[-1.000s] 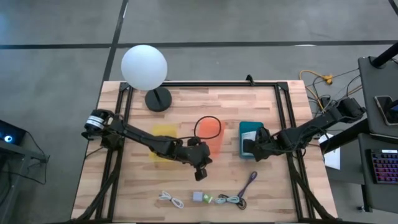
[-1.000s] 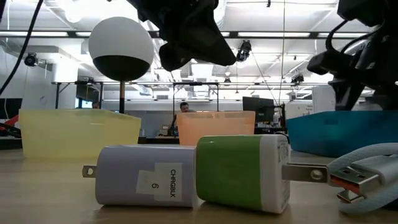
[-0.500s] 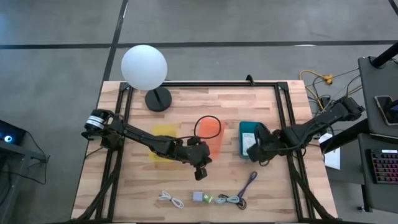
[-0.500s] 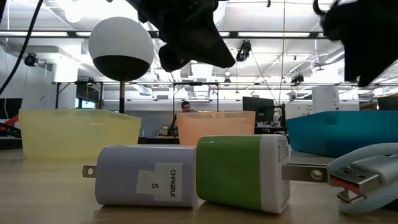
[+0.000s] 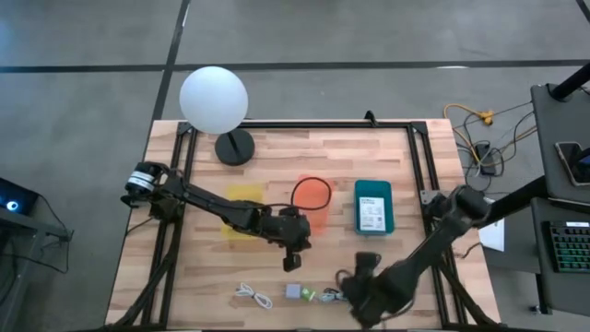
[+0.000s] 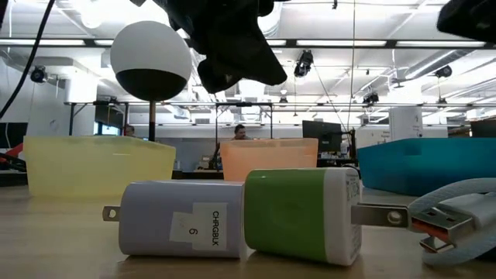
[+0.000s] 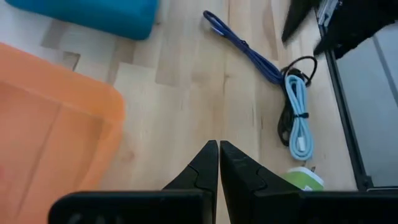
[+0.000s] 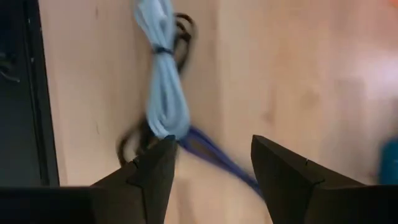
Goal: Pick and place items into bin
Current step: Put the green charger adapter into the orange bin
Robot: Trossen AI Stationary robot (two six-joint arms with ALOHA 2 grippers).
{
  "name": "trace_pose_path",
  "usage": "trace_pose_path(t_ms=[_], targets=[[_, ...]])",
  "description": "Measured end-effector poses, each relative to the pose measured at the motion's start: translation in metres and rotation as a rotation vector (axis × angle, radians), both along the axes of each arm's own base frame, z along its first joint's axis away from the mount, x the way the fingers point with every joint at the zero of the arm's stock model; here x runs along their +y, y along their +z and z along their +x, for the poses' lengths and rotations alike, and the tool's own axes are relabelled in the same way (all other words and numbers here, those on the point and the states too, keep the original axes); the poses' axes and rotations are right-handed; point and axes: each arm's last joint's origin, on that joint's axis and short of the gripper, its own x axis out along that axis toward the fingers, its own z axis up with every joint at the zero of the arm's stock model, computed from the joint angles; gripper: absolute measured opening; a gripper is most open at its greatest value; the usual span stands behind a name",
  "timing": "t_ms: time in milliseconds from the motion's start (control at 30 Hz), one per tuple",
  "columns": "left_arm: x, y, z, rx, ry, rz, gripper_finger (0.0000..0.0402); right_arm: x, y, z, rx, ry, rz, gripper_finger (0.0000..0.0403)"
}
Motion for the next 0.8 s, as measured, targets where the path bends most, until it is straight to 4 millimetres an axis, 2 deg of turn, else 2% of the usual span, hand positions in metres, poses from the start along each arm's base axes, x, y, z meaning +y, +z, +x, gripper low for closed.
trace_pose_path(t_ms=[167,300,400,500,633,800], targets=[[-0.007,-0.008,-0.009,0.078,-0.078,0.059,0.0000,0.027,-0.017,0.034,-0.021,-0.021,-0.013,0.0194],[-0.020,-0.013,-0.029,0.205,-0.095,0.162,0.0002,0.038,-0.019,0.052,-0.148,-0.036,-0.001,0.0194],[-0.031,-0.013,-0.048,0.282,-0.112,0.240,0.0020,0.044,-0.016,0.061,-0.248,-0.049,0.048,0.0194],[-0.042,-0.010,-0.067,0.293,-0.106,0.258,0.0052,0.046,-0.013,0.067,-0.300,-0.088,0.103,0.0194],[-0.051,-0.006,-0.085,0.265,-0.142,0.265,0.0097,0.040,-0.017,0.074,-0.350,-0.184,0.076,0.0206],[-0.052,-0.008,-0.099,0.249,-0.161,0.268,0.0129,0.031,-0.036,0.094,-0.387,-0.320,0.107,0.0246]])
